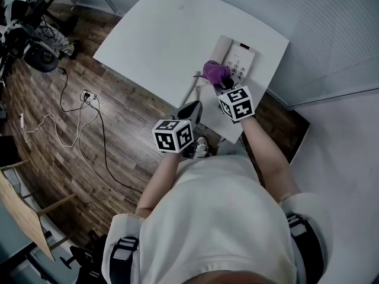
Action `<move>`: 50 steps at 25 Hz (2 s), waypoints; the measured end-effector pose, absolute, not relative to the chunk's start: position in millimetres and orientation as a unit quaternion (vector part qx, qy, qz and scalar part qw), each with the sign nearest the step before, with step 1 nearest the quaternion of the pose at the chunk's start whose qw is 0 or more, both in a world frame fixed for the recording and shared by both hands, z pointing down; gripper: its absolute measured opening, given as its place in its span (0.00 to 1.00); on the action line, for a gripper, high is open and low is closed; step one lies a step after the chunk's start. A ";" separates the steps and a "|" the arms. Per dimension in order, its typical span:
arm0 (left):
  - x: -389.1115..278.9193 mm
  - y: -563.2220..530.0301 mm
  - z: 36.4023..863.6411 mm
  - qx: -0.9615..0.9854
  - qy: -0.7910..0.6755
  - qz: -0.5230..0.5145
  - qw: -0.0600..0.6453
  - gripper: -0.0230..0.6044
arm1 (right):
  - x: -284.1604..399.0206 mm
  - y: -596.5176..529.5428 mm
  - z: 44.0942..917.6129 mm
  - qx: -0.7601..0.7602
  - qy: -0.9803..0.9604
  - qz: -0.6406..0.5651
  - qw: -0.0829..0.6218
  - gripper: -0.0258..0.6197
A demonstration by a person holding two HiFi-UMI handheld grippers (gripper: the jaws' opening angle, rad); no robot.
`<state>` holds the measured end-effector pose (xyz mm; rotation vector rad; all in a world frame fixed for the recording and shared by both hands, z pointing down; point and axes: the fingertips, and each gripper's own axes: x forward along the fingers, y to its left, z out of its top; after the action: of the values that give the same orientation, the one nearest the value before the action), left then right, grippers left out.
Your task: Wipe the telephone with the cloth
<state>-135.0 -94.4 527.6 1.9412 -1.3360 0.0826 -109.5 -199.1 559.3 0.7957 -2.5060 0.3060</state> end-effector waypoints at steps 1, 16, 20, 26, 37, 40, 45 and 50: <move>-135.9 -93.2 528.0 0.761 -0.524 0.033 0.382 0.07 | -110.2 -196.1 561.4 0.290 -0.918 0.113 0.247 0.11; -137.7 -83.2 523.0 0.763 -0.526 0.034 0.375 0.07 | -106.4 -168.0 566.2 0.294 -0.914 0.141 0.241 0.11; -136.6 -89.6 521.3 0.765 -0.526 0.037 0.370 0.07 | -98.3 -164.5 555.3 0.298 -0.916 0.148 0.224 0.11; -133.3 -110.0 520.3 0.771 -0.528 0.053 0.353 0.07 | -77.5 -163.6 539.7 0.306 -0.917 0.146 0.213 0.11; -117.4 -161.9 522.0 0.776 -0.529 0.093 0.330 0.07 | -27.9 -174.9 518.7 0.334 -0.909 0.165 0.186 0.11; -112.6 -177.0 519.6 0.777 -0.531 0.104 0.322 0.07 | -17.4 -180.4 510.4 0.340 -0.907 0.188 0.164 0.11; -109.7 -202.8 524.5 0.766 -0.545 0.122 0.317 0.07 | -0.3 -195.2 508.3 0.353 -0.902 0.199 0.150 0.11; -105.8 -224.8 530.0 0.763 -0.554 0.164 0.290 0.31 | 15.1 -205.1 510.3 0.363 -0.896 0.215 0.140 0.11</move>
<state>-105.8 -224.8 530.0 2.0341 -1.4789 0.4381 15.1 -205.1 510.3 1.0503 -2.5881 0.6205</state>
